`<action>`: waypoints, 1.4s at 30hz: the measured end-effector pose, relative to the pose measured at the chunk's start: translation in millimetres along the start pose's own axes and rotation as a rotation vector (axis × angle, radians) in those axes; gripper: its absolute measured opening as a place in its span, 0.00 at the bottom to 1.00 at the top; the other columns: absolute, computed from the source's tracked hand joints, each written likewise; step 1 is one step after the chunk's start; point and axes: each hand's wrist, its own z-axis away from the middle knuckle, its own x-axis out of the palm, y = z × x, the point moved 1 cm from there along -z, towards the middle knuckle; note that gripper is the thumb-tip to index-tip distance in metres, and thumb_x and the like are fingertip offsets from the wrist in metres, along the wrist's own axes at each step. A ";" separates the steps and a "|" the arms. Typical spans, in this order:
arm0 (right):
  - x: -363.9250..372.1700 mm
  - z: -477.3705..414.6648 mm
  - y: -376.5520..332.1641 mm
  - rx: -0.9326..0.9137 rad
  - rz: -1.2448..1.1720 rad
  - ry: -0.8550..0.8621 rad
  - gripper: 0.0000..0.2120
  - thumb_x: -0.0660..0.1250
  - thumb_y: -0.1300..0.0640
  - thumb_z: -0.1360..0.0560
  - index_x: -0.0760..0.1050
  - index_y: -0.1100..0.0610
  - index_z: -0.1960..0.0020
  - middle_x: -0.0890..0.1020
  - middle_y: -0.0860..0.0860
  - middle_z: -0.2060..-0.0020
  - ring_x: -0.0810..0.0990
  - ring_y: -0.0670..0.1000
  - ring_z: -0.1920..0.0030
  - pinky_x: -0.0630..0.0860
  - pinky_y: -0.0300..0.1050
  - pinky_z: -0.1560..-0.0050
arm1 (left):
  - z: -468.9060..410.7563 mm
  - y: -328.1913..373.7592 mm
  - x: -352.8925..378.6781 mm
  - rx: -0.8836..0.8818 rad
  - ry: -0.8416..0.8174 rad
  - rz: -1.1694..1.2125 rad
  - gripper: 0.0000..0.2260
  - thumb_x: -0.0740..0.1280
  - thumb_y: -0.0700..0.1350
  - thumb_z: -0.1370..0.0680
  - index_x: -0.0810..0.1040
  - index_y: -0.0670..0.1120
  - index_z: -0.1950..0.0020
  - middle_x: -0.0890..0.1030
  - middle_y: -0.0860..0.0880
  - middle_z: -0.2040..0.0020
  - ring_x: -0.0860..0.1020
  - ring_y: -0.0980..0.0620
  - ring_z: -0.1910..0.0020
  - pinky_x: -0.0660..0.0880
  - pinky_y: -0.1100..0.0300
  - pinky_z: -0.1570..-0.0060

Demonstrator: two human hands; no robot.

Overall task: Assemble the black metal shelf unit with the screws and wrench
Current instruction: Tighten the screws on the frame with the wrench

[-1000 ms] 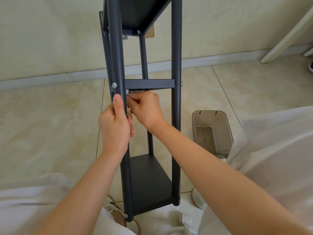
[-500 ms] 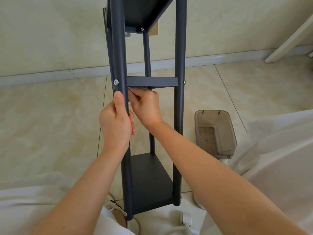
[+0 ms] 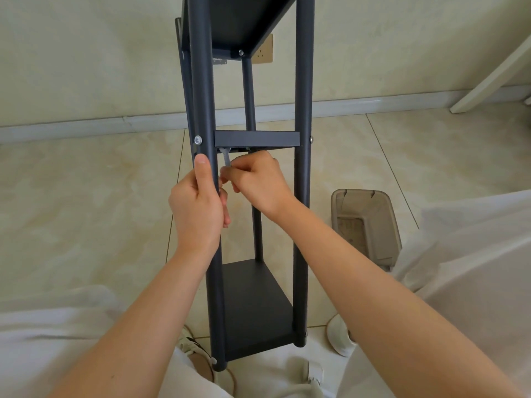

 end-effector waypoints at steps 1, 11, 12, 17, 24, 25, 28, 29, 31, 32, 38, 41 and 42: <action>-0.8 -0.3 -2.2 -0.009 -0.010 0.005 0.15 0.67 0.62 0.25 0.77 0.68 0.68 0.71 0.55 0.76 0.67 0.46 0.72 0.66 0.37 0.67 | -0.7 -0.2 -0.6 -0.007 0.003 0.007 0.29 0.52 0.61 0.17 0.69 0.55 0.76 0.73 0.46 0.78 0.71 0.49 0.83 0.68 0.61 0.79; -3.0 0.8 -2.7 -0.044 0.046 0.041 0.12 0.66 0.62 0.23 0.81 0.68 0.61 0.73 0.62 0.72 0.65 0.45 0.73 0.65 0.34 0.69 | -2.0 -0.5 -2.7 -0.018 0.018 0.026 0.29 0.52 0.60 0.16 0.68 0.54 0.76 0.73 0.42 0.76 0.70 0.49 0.83 0.66 0.62 0.80; -2.6 0.6 -2.9 -0.043 0.057 0.039 0.12 0.66 0.62 0.23 0.81 0.69 0.61 0.75 0.65 0.70 0.65 0.46 0.72 0.65 0.34 0.69 | -1.9 -0.5 -3.0 -0.017 0.019 0.024 0.29 0.52 0.60 0.16 0.68 0.54 0.76 0.73 0.41 0.76 0.70 0.49 0.83 0.67 0.62 0.80; 0.2 -2.0 -8.5 -0.062 0.087 0.036 0.14 0.66 0.62 0.23 0.78 0.73 0.60 0.75 0.68 0.67 0.65 0.48 0.71 0.63 0.36 0.70 | -1.1 -0.1 -3.5 -0.029 0.017 0.026 0.28 0.52 0.61 0.16 0.69 0.56 0.76 0.73 0.47 0.77 0.70 0.49 0.83 0.67 0.62 0.81; -0.1 -4.6 -10.9 -0.075 0.099 0.020 0.15 0.66 0.64 0.24 0.75 0.73 0.65 0.65 0.54 0.77 0.61 0.46 0.75 0.62 0.33 0.72 | -1.5 0.4 -2.9 -0.039 0.019 0.023 0.28 0.53 0.61 0.16 0.69 0.55 0.75 0.73 0.46 0.78 0.70 0.49 0.83 0.66 0.62 0.81; 0.7 -4.5 -11.3 -0.086 0.101 0.018 0.15 0.66 0.64 0.23 0.75 0.73 0.65 0.66 0.54 0.77 0.61 0.46 0.75 0.62 0.33 0.72 | -1.4 0.6 -2.5 -0.037 0.018 0.018 0.28 0.52 0.60 0.16 0.69 0.55 0.75 0.73 0.46 0.78 0.70 0.49 0.83 0.66 0.62 0.81; 1.5 -3.4 -10.5 -0.111 0.109 0.021 0.15 0.66 0.63 0.23 0.76 0.73 0.64 0.68 0.57 0.75 0.62 0.47 0.73 0.62 0.32 0.71 | -1.0 0.6 -1.7 -0.029 0.013 0.011 0.29 0.52 0.60 0.15 0.69 0.55 0.76 0.73 0.47 0.78 0.70 0.49 0.83 0.68 0.60 0.80; 1.4 -3.0 -9.9 -0.115 0.109 0.024 0.15 0.65 0.63 0.23 0.76 0.73 0.63 0.68 0.58 0.75 0.62 0.47 0.73 0.62 0.32 0.71 | -0.9 0.6 -1.7 -0.027 0.011 0.008 0.29 0.52 0.60 0.15 0.69 0.55 0.76 0.73 0.46 0.78 0.70 0.49 0.83 0.68 0.59 0.80; 0.4 -2.2 -9.2 -0.118 0.104 0.037 0.15 0.65 0.63 0.22 0.77 0.73 0.63 0.67 0.56 0.76 0.61 0.47 0.73 0.61 0.32 0.71 | -0.8 0.7 -1.3 -0.025 0.008 0.003 0.29 0.52 0.60 0.16 0.70 0.55 0.76 0.73 0.46 0.78 0.71 0.49 0.83 0.68 0.59 0.80; -0.3 -2.1 -9.2 -0.115 0.102 0.044 0.14 0.66 0.63 0.22 0.77 0.73 0.63 0.66 0.55 0.77 0.61 0.47 0.73 0.61 0.32 0.71 | -0.9 0.7 -1.0 -0.025 0.007 0.001 0.29 0.52 0.60 0.16 0.70 0.55 0.76 0.73 0.46 0.78 0.71 0.49 0.83 0.68 0.59 0.80; -1.6 -1.2 -5.9 -0.105 0.092 0.057 0.13 0.66 0.63 0.23 0.79 0.72 0.61 0.69 0.61 0.75 0.62 0.46 0.73 0.62 0.32 0.71 | -1.0 0.1 -0.2 -0.026 0.001 0.001 0.29 0.52 0.60 0.16 0.70 0.55 0.76 0.72 0.47 0.79 0.70 0.49 0.83 0.68 0.60 0.80; -2.6 0.0 -4.9 -0.112 0.086 0.077 0.13 0.66 0.63 0.22 0.80 0.71 0.60 0.72 0.66 0.72 0.63 0.48 0.71 0.63 0.35 0.69 | -0.6 0.4 -0.1 -0.031 -0.003 0.007 0.29 0.52 0.60 0.16 0.69 0.55 0.76 0.72 0.47 0.78 0.70 0.49 0.83 0.68 0.60 0.80; -2.8 0.0 -5.5 -0.113 0.083 0.081 0.12 0.66 0.63 0.22 0.80 0.70 0.61 0.71 0.64 0.74 0.64 0.47 0.71 0.63 0.35 0.70 | -0.8 0.5 -0.1 -0.034 -0.002 0.010 0.29 0.52 0.61 0.16 0.69 0.54 0.76 0.72 0.47 0.78 0.70 0.49 0.83 0.68 0.60 0.80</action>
